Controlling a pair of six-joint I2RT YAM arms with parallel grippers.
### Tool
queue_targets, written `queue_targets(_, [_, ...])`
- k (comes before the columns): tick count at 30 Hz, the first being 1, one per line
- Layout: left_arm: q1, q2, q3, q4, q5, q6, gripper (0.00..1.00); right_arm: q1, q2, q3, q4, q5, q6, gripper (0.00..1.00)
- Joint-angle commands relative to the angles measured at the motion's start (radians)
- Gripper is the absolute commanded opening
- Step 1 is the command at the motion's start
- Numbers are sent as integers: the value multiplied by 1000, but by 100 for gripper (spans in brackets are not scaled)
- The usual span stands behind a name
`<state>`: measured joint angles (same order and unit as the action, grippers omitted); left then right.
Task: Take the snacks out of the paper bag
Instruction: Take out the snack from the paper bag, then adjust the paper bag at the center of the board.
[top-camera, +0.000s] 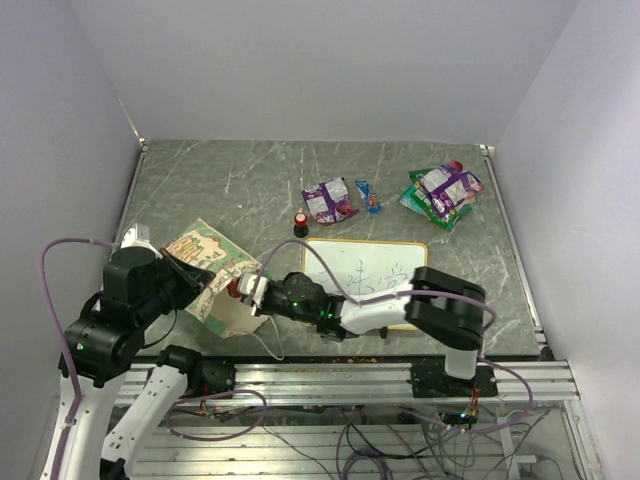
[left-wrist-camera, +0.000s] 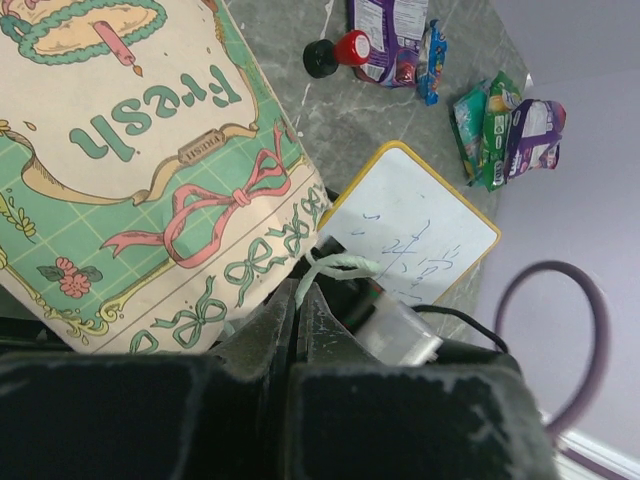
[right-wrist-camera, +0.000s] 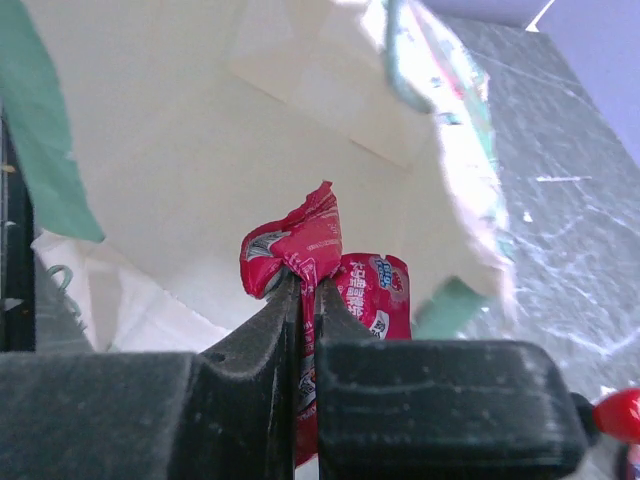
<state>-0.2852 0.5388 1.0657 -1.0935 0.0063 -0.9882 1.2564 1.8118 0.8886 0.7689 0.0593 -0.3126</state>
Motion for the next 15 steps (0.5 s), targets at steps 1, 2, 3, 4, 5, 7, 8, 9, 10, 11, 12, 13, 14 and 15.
queue_targets(1, [-5,50,58,65,-7,-4,7,-3,-200,-58,-243,30,17,0])
queue_targets(2, [-5,63,71,73,-8,-12,7,-3,-256,-80,-284,20,-10,0])
queue_targets(3, [-5,76,84,86,-7,-18,7,-3,-319,-106,-327,-7,-46,0])
queue_targets(4, [-5,90,99,103,-6,-26,7,-2,-382,-129,-363,-35,-83,0])
queue_targets(5, [-5,109,114,134,-4,-30,7,-4,-448,-145,-388,-40,-112,0])
queue_targets(7, [-5,155,155,173,2,-27,7,-13,-558,-147,-436,14,-130,0])
queue_targets(8, [-4,186,183,188,2,-21,7,-25,-603,-134,-457,40,-136,0])
queue_targets(9, [-4,214,217,199,0,-12,7,-40,-637,-115,-477,62,-143,0])
queue_targets(10, [-5,246,255,208,-4,-2,7,-59,-662,-88,-494,73,-153,0])
queue_targets(11, [-5,279,293,213,-11,12,7,-81,-676,-45,-511,76,-161,0])
queue_targets(12, [-5,308,334,206,-24,26,7,-106,-681,-22,-528,78,-166,0])
queue_targets(13, [-5,338,381,184,-49,38,7,-128,-675,22,-551,80,-174,0])
queue_targets(14, [-5,364,428,150,-80,48,7,-147,-667,75,-566,87,-181,0])
queue_targets(15, [-5,382,474,115,-116,59,7,-167,-656,101,-574,98,-181,0])
